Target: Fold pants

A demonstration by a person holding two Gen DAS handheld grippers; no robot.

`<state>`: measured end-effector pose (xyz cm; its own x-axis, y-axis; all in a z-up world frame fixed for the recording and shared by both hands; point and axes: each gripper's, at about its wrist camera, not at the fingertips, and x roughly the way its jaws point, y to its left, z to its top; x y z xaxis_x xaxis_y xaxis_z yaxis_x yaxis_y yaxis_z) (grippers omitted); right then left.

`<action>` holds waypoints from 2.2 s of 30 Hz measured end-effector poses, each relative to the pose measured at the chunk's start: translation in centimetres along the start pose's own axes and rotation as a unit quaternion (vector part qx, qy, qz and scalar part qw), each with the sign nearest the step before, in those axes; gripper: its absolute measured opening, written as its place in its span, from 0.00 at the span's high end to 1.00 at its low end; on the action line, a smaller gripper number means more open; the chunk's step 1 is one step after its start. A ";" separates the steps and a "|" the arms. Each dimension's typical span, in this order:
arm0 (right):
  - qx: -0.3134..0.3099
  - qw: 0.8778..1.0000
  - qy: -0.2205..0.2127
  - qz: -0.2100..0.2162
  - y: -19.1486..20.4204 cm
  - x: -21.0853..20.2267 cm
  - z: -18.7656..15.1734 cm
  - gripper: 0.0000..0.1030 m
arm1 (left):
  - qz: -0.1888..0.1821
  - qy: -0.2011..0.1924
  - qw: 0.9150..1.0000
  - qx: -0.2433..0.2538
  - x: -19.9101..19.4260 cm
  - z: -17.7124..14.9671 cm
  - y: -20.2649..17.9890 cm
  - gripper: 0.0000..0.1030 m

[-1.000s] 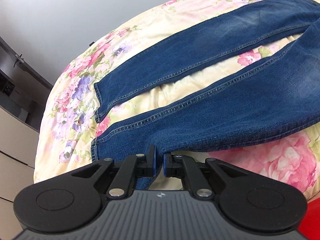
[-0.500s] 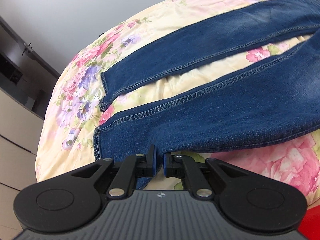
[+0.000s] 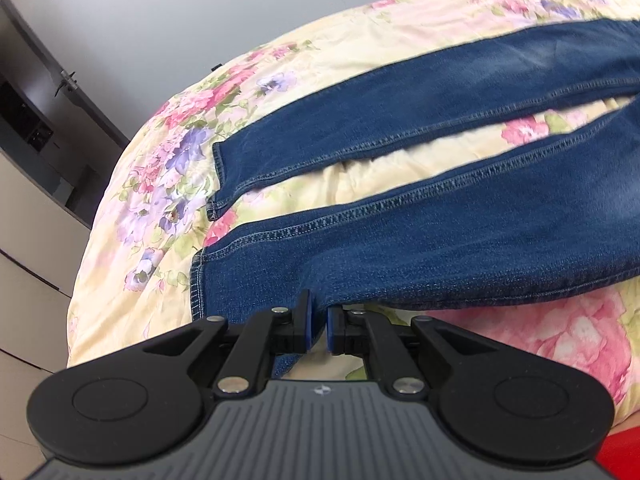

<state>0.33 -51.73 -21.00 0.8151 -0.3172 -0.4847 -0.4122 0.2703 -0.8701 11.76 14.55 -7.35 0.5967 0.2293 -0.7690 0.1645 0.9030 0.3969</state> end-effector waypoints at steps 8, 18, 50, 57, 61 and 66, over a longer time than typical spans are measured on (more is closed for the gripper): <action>-0.094 0.993 -0.047 -0.046 -1.3 -0.9 -0.5 0.83 | -0.007 -0.012 0.999 -0.045 -0.4 0.7 1.2 0.93; -0.071 0.997 -0.038 0.001 -4.5 -0.9 0.6 0.90 | 0.006 -0.023 0.998 -0.058 -0.5 1.9 1.7 0.93; 0.122 0.989 0.070 0.054 -21.3 28.4 18.1 0.92 | 0.055 0.094 0.994 -0.010 21.1 22.8 2.7 0.93; 0.125 0.986 0.091 0.063 -18.6 32.2 17.3 0.92 | 0.048 0.106 0.993 -0.011 25.0 22.4 1.8 0.93; 0.125 0.989 0.078 0.030 -19.0 29.7 16.8 0.92 | 0.072 0.063 0.995 0.003 22.1 21.8 1.7 0.94; 0.154 0.986 0.060 0.009 -21.7 28.7 16.6 0.92 | 0.084 0.029 0.996 -0.020 19.1 23.1 3.2 0.94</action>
<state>39.40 -51.56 -14.55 0.7477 -0.4092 -0.5230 -0.2682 0.5344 -0.8015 41.84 13.46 -9.19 0.5659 0.3973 -0.7224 0.0341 0.8642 0.5020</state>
